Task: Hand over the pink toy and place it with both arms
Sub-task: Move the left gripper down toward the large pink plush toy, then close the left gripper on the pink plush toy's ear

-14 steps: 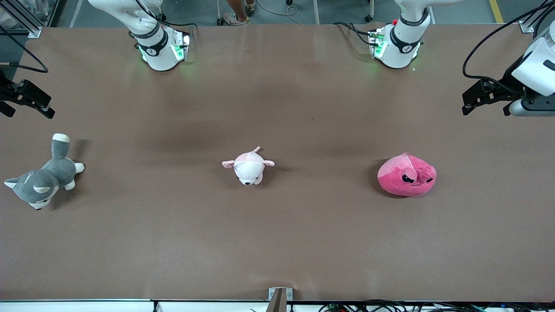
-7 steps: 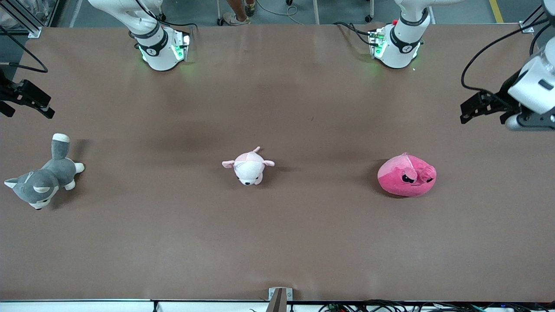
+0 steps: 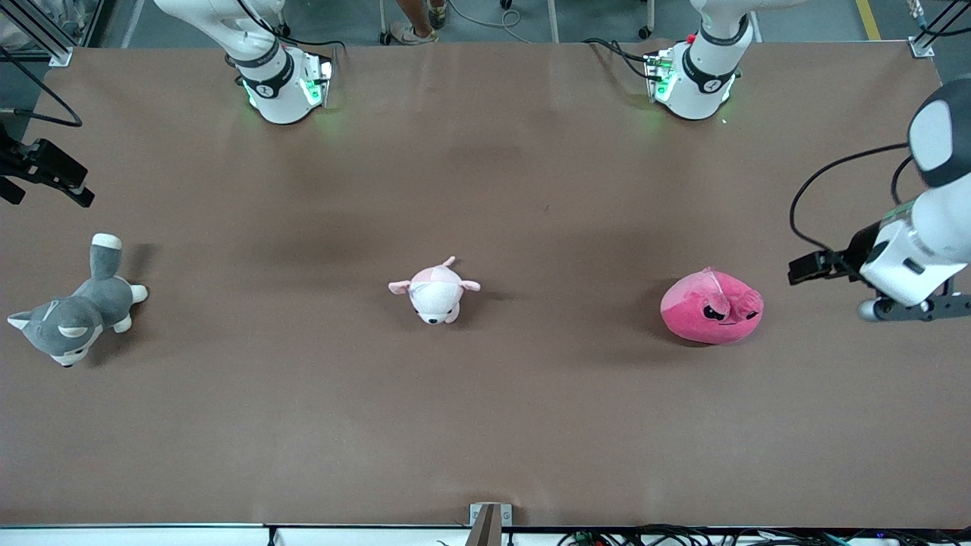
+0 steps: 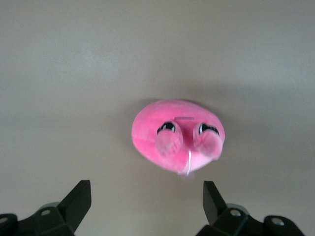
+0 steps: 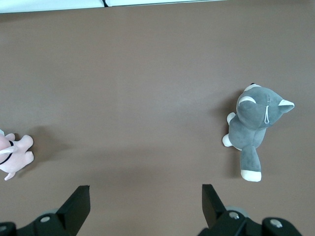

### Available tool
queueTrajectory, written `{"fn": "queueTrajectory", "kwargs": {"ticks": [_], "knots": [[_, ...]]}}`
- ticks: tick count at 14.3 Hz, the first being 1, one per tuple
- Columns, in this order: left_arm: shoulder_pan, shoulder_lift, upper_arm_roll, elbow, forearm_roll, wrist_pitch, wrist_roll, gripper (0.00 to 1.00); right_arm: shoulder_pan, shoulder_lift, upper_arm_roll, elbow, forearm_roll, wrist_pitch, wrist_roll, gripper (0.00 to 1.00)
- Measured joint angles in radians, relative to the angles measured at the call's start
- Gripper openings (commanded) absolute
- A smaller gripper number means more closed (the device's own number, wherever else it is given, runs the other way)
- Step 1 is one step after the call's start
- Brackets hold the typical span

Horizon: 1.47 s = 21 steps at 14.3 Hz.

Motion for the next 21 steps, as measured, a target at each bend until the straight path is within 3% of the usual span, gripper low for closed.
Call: {"fn": "queueTrajectory", "kwargs": {"ticks": [8, 14, 19, 21], "knots": [[-0.01, 0.034, -0.013, -0.234, 0.0, 0.31, -0.164, 0.96, 0.0, 0.039, -0.001, 0.0, 0.003, 0.001, 0.003, 1.0], [-0.009, 0.036, -0.013, -0.302, 0.0, 0.37, -0.168, 0.56, 0.003, 0.059, 0.001, 0.0, 0.004, -0.001, 0.003, 1.0], [-0.008, 0.041, -0.013, -0.309, 0.0, 0.371, -0.168, 0.01, 0.031, 0.095, 0.002, 0.001, 0.004, -0.002, 0.002, 1.0], [-0.008, 0.041, -0.013, -0.307, 0.0, 0.372, -0.168, 0.0, 0.033, 0.099, 0.002, 0.001, 0.004, -0.006, 0.002, 1.0]]}}
